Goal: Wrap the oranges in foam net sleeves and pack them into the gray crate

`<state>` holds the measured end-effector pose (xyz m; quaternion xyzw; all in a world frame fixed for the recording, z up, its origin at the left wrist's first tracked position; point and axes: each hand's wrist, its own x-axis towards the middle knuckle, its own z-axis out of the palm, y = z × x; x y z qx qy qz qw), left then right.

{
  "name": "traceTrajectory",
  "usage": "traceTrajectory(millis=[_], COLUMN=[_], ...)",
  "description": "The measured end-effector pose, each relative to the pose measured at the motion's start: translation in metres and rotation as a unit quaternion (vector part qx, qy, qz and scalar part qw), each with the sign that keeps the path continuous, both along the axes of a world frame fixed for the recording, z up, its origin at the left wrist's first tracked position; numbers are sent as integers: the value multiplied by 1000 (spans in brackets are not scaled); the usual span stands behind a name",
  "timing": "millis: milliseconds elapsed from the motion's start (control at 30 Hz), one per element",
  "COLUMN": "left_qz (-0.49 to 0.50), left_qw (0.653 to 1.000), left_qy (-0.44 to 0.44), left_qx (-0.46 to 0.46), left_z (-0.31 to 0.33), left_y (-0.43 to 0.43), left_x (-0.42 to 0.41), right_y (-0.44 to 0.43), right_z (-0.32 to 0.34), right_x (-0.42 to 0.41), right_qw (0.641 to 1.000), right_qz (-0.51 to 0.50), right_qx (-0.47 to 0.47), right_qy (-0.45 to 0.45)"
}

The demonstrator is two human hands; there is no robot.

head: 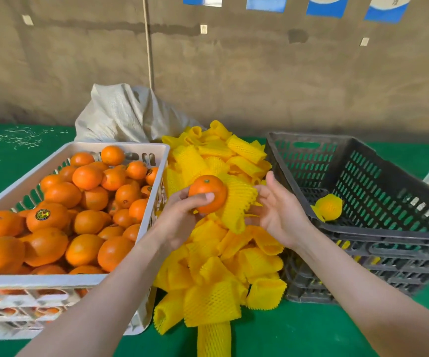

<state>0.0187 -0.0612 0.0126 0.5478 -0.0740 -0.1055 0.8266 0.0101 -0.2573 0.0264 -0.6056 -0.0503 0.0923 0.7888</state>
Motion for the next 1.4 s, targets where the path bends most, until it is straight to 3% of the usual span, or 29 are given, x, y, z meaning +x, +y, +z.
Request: traceTrajectory(millis=[167, 267, 400, 567, 633, 733, 833, 1033, 1267, 1400], left_qz=[-62, -64, -22, -9, 3, 21, 50, 14, 63, 78], left_qw=[997, 996, 996, 997, 995, 994, 994, 976, 975, 974], left_qy=[29, 38, 44, 43, 46, 50, 66, 155, 113, 86], left_qx=[-39, -40, -75, -67, -84, -96, -69, -153, -180, -195], left_z=[-5, -4, -3, -3, -3, -3, -1, 10, 3, 4], left_y=[-10, -19, -20, -15, -13, -8, -13, -40, -61, -62], left_x=[-8, -17, -24, -29, -29, -26, -25, -32, -31, -28], right_y=[10, 18, 16, 11, 6, -6, -10, 4, 8, 4], right_z=[-3, -3, -11, -12, -9, -1, 5, 5, 6, 12], right_x=[1, -3, -3, -1, 1, 1, -7, -23, -21, -20], right_qw=[996, 995, 989, 999, 999, 996, 988, 982, 981, 971], right_qz=[-24, -56, -123, 9, 9, 11, 83, 178, 174, 153], right_qx=[-22, -71, -66, -36, -21, 86, 132, 30, 24, -58], right_qy=[87, 38, -39, -32, -34, -3, 11, -46, -86, -173])
